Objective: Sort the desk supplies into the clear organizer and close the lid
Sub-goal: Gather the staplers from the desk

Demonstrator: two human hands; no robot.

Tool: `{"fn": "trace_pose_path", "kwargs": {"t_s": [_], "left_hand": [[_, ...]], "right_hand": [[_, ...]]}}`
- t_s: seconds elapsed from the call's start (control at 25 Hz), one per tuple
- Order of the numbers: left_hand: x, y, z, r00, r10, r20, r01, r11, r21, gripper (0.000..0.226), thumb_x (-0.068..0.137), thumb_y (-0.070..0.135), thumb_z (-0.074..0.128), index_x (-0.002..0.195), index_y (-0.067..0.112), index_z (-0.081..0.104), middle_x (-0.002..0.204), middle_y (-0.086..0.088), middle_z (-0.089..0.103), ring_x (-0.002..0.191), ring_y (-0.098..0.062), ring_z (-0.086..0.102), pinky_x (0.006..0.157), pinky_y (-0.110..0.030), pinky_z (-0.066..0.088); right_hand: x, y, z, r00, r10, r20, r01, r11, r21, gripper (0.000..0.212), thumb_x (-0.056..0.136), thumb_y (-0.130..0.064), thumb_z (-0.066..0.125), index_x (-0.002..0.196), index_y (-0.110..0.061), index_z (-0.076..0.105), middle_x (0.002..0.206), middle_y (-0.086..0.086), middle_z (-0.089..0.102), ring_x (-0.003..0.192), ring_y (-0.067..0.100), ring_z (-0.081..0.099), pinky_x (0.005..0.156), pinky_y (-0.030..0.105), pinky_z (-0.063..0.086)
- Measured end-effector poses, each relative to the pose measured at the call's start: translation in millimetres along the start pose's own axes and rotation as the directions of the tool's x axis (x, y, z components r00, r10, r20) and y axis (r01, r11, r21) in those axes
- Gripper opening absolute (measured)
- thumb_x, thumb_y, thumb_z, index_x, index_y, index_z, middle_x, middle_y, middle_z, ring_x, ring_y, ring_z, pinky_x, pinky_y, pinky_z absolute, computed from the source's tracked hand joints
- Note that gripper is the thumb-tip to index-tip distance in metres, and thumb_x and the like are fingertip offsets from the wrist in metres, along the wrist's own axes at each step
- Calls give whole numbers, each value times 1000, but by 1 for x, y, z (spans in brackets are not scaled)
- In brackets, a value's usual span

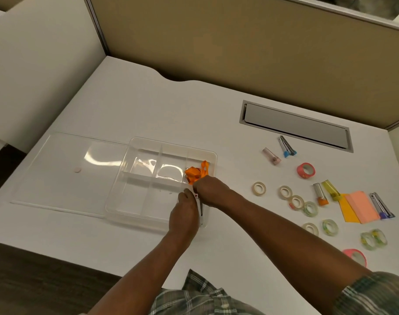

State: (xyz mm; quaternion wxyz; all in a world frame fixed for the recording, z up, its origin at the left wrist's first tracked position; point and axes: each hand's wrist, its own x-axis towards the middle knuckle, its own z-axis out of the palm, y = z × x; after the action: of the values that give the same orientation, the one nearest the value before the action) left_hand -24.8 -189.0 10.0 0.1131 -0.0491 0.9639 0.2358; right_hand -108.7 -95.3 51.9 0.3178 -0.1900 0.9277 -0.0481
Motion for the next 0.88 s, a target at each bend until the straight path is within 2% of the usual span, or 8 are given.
{"fn": "trace_pose_path", "kwargs": {"t_s": [0.08, 0.24, 0.36, 0.44, 0.56, 0.68, 0.88], "left_hand": [[1, 0, 2, 1000, 4, 8, -5, 1000, 16, 43, 101, 28, 50, 138, 10, 39, 118, -7, 60, 92, -17, 67, 81, -23, 53], [0, 4, 2, 1000, 25, -13, -23, 992, 123, 57, 95, 32, 60, 143, 12, 36, 132, -10, 53, 105, -19, 63, 84, -24, 53], [1, 18, -4, 992, 82, -91, -67, 984, 163, 50, 92, 24, 63, 137, 9, 47, 130, -16, 57, 103, -29, 63, 80, -33, 54], [3, 36, -7, 980, 158, -118, -137, 976, 167, 48, 87, 17, 66, 132, 7, 53, 123, -19, 61, 96, -33, 64, 74, -37, 55], [6, 72, -4, 962, 254, -101, -236, 958, 163, 43, 84, 18, 67, 124, 9, 57, 114, -16, 61, 91, -31, 63, 65, -36, 52], [4, 111, 11, 946, 318, -56, -306, 938, 163, 39, 84, 23, 65, 121, 10, 57, 109, -13, 59, 88, -28, 61, 64, -36, 51], [-1, 179, 55, 913, 404, 59, -408, 895, 178, 42, 86, 32, 61, 123, 14, 53, 113, -9, 58, 92, -26, 60, 67, -34, 48]], "right_hand": [[-8, 3, 0, 998, 10, -61, -7, 998, 55, 28, 96, -13, 60, 123, -4, 63, 118, 15, 68, 108, 27, 66, 95, 31, 48], [-31, 15, 0, 960, -50, -274, 75, 994, 83, 27, 96, -21, 59, 122, -14, 65, 117, 9, 70, 104, 27, 66, 85, 31, 49], [-49, 34, 3, 925, -8, -381, 73, 985, 156, 26, 96, -34, 57, 118, -22, 66, 113, 0, 71, 101, 22, 65, 82, 30, 48], [-63, 53, 5, 906, 37, -421, 58, 976, 211, 26, 95, -37, 56, 116, -25, 66, 109, -4, 72, 100, 19, 65, 80, 31, 48], [-87, 88, 11, 878, 107, -467, 30, 960, 278, 25, 95, -37, 56, 116, -27, 66, 107, -7, 70, 100, 16, 64, 82, 34, 51], [-111, 128, 23, 862, 178, -475, -20, 947, 320, 26, 94, -39, 56, 117, -28, 64, 108, -9, 68, 102, 14, 62, 82, 33, 51], [-156, 203, 47, 818, 315, -482, -116, 910, 398, 27, 93, -41, 58, 116, -29, 65, 108, -8, 69, 99, 15, 64, 80, 33, 53]]}}
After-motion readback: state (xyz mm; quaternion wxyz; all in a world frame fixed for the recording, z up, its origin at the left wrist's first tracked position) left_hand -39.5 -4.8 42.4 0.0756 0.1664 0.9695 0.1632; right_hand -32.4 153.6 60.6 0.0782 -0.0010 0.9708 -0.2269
